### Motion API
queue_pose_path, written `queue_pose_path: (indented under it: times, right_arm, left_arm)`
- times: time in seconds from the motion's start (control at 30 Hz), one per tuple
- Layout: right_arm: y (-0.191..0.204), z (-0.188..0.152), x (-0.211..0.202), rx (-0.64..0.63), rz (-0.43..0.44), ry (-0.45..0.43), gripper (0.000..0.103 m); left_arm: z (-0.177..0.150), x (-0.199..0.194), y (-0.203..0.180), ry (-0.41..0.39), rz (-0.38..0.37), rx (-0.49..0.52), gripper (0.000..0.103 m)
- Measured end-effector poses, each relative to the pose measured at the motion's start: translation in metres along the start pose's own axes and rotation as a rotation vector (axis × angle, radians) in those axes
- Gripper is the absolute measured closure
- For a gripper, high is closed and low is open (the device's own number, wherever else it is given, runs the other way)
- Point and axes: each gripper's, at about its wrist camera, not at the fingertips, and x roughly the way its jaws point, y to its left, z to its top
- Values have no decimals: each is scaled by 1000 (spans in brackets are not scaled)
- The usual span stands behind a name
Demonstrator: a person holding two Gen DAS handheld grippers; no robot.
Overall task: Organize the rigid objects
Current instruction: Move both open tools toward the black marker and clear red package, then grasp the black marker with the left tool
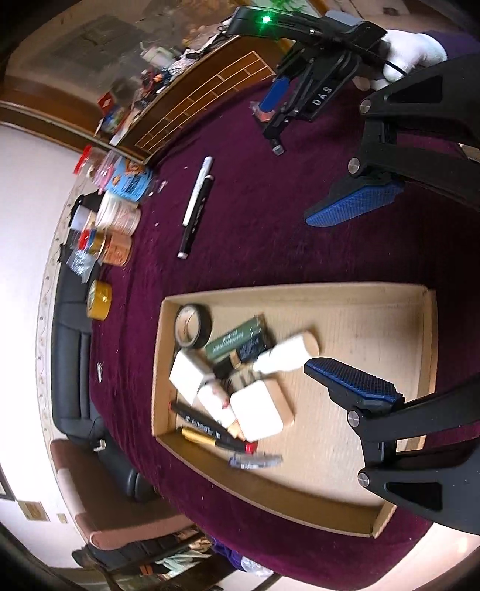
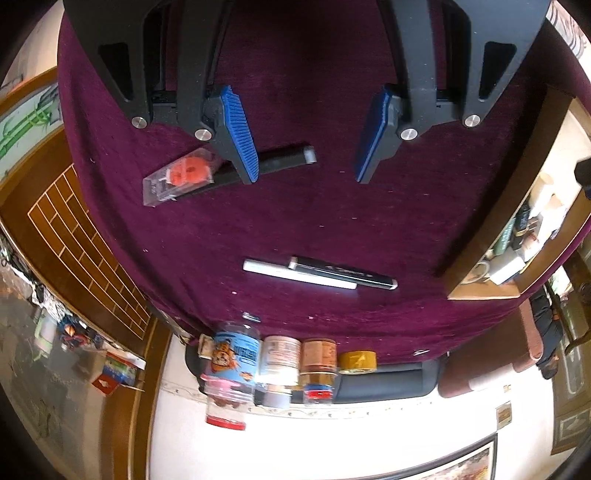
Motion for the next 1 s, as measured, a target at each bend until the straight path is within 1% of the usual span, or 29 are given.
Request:
queue_pose_path:
  times: [0.1, 0.27, 0.33, 0.43, 0.5, 0.53, 0.57, 0.67, 0.7, 0.8, 0.9, 1.0]
  right_arm:
    - [-25, 2, 2, 58, -10, -6, 51]
    - [-99, 3, 10, 279, -22, -39, 51]
    - [-132, -2, 16, 377, -44, -52, 51]
    - [-160, -9, 25, 446, -73, -71, 51]
    - [-169, -16, 28, 488, -63, -84, 50]
    - [-177, -19, 30, 529, -37, -71, 50]
    - [-184, -21, 30, 566, -26, -81, 50]
    - [-192, -24, 32, 618, 4, -73, 50]
    - [-192, -24, 34, 621, 10, -65, 50]
    - [-194, -25, 37, 634, 30, -46, 50]
    - [-197, -28, 41, 656, 49, -39, 50]
    - [-201, -32, 41, 683, 63, -33, 47]
  left_arm:
    - [-2, 9, -7, 29, -16, 11, 35]
    - [-4, 23, -21, 67, -35, 35, 35]
    - [-3, 29, -30, 78, -46, 50, 35]
    - [-3, 42, -47, 98, -62, 76, 35]
    - [-3, 53, -61, 123, -73, 103, 35]
    - [-2, 58, -68, 133, -79, 115, 35]
    - [-1, 65, -79, 145, -92, 137, 35]
    - [3, 78, -104, 157, -103, 191, 35]
    - [5, 82, -117, 159, -118, 218, 35]
    - [8, 94, -151, 137, -151, 305, 35]
    - [10, 108, -183, 104, -145, 408, 35]
    - [13, 124, -207, 112, -126, 489, 36]
